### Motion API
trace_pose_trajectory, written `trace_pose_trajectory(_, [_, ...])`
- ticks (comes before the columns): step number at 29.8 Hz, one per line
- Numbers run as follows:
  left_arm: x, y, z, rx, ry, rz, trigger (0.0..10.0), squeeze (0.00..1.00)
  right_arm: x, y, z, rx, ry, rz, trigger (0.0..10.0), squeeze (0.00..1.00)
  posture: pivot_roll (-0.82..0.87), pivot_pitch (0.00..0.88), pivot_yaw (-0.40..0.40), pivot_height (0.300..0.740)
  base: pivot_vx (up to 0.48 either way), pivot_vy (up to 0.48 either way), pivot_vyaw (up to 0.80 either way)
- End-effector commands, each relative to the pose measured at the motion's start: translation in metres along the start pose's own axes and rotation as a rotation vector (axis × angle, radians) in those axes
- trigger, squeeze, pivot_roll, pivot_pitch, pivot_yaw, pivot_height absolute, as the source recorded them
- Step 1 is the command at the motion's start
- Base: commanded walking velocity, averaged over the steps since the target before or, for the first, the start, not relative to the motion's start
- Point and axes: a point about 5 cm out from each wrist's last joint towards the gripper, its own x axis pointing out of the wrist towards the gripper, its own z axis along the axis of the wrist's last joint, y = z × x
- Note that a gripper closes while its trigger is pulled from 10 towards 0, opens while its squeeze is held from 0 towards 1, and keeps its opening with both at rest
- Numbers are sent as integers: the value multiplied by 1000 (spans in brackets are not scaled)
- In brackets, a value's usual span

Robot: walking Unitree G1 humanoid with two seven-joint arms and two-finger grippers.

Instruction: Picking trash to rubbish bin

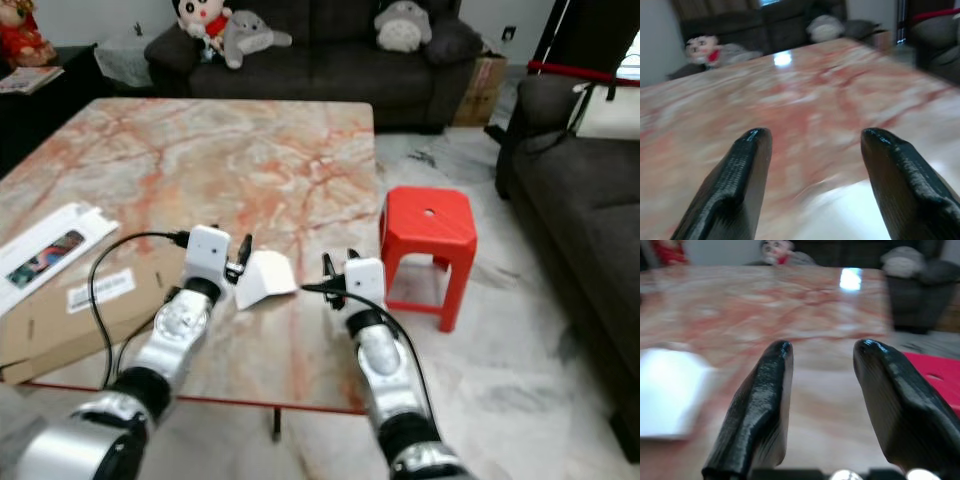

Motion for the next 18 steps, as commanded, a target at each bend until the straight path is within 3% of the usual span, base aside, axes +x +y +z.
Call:
trace_pose_trajectory(1, [1, 11, 3, 18, -21, 18, 10000, 0, 5, 9, 6, 15, -22, 21, 10000, 0, 138, 20, 20, 740, 0, 0, 0])
trace_pose_trajectory(12, [-1, 5, 4, 69, -37, -33, 10000, 0, 4, 10, 5, 15, -20, 22, 10000, 0, 138, 22, 21, 740, 0, 0, 0])
trace_pose_trajectory(13, [-1, 3, 4, 93, -41, -54, 10000, 1000, 4, 10, 5, 16, -18, 23, 10000, 0, 138, 22, 21, 740, 0, 0, 0])
trace_pose_trajectory(18, [-2, -2, 3, 137, -43, -100, 10000, 1000, 4, 10, 5, 16, -18, 24, 10000, 0, 138, 22, 21, 740, 0, 0, 0])
